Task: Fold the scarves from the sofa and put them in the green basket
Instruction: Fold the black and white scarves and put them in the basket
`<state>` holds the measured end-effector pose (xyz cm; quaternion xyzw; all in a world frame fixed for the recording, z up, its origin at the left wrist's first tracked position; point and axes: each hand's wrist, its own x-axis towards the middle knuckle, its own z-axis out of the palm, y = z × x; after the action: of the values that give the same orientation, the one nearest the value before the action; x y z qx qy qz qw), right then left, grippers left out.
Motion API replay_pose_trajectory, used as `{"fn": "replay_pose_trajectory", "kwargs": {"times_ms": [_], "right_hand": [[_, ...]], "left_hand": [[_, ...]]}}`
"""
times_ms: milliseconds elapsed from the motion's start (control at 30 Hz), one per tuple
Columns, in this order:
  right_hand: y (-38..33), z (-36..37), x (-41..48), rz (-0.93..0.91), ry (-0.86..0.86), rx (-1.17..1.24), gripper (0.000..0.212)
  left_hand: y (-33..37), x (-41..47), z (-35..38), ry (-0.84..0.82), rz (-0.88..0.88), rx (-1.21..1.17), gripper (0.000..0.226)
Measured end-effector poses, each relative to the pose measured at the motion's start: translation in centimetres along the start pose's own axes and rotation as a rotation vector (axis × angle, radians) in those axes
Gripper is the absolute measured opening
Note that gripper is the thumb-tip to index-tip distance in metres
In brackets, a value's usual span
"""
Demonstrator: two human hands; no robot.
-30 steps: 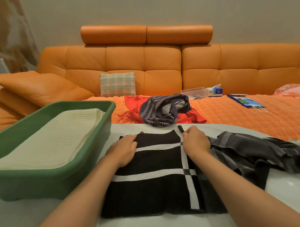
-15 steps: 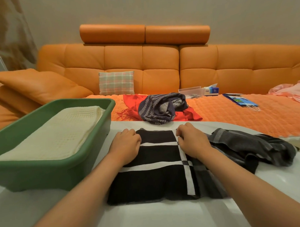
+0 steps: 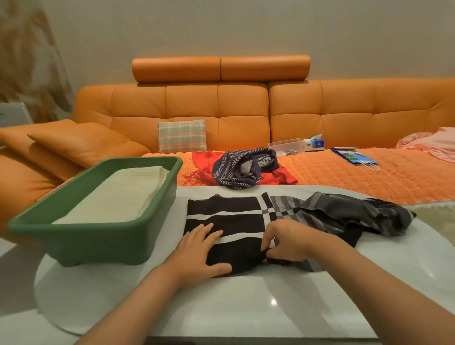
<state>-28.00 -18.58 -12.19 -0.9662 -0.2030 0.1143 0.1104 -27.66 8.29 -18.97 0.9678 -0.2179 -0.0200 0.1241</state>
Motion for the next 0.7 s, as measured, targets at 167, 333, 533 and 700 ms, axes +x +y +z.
{"fn": "replay_pose_trajectory", "kwargs": {"times_ms": [167,333,533,700], "right_hand": [[0.4,0.2,-0.6,0.132,0.188,0.128,0.017],[-0.5,0.5,-0.3,0.204,0.403,0.288,0.017],[-0.1,0.0,0.2,0.18,0.393,0.687,0.036],[0.9,-0.3,-0.2,0.108,0.326,0.446,0.072]], "left_hand": [[0.1,-1.8,-0.6,-0.011,0.026,-0.029,0.085],[0.5,-1.6,-1.4,0.25,-0.054,-0.291,0.046],[0.4,-1.3,-2.5,0.605,0.047,-0.227,0.044],[0.3,-0.9,-1.7,0.419,0.203,0.106,0.035]]}}
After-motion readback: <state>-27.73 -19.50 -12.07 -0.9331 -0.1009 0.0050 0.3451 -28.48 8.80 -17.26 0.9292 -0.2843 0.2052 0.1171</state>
